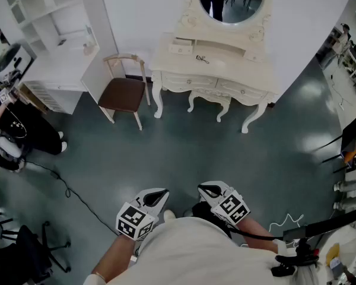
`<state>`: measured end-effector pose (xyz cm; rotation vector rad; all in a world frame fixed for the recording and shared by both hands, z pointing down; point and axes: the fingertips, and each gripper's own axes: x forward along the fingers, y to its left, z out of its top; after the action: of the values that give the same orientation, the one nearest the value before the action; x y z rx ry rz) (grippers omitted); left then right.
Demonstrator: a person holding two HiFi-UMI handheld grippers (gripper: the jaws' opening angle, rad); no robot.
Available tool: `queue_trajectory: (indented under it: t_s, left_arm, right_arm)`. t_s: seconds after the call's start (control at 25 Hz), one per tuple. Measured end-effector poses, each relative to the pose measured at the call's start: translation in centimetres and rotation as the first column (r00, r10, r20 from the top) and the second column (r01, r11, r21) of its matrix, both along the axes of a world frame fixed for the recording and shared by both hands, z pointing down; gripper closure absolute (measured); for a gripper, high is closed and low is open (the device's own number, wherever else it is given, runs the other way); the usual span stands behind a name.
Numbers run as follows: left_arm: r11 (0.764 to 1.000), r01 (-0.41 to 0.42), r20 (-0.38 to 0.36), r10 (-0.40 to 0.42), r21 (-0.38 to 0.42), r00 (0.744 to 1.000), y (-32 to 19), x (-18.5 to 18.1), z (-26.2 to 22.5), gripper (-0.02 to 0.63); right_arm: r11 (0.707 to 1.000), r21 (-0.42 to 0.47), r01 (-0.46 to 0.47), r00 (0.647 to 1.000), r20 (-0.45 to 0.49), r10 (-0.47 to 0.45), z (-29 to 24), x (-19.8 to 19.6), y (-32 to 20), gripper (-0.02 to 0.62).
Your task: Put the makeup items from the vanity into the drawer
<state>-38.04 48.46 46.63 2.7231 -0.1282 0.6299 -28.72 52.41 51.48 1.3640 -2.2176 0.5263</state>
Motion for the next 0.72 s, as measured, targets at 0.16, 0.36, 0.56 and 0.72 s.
queue_trajectory:
  t_s: [0.16,0.36,0.56,0.72]
  left_arm:
    - [1.0,-0.024,0.007,0.024,-0.001,1.0,0.1,-0.5,0.7,0.604]
    - [0.997,-0.071,-0.014,0.071,0.014,0.997,0.8,2.0,-0.4,0.604]
    - [0.995,-0.097,-0.019,0.098,0.036,0.995,0.0,5.8,-1.1,0.604]
    - [0.995,-0.096,-0.003,0.096,0.037,0.995,-1.5,9.2,-1.3,0.604]
  right_arm:
    - [1.0,-0.001,-0.024,1.0,0.014,0.024,-0.1,-0.6,0.4,0.595]
    - [0.997,0.007,-0.075,0.997,0.003,0.075,-0.7,1.5,0.7,0.595]
    - [0.994,0.02,-0.103,0.995,0.015,0.103,-0.8,4.5,-0.4,0.595]
    - [0.995,0.025,-0.101,0.995,0.022,0.101,-1.0,8.2,-2.0,0.595]
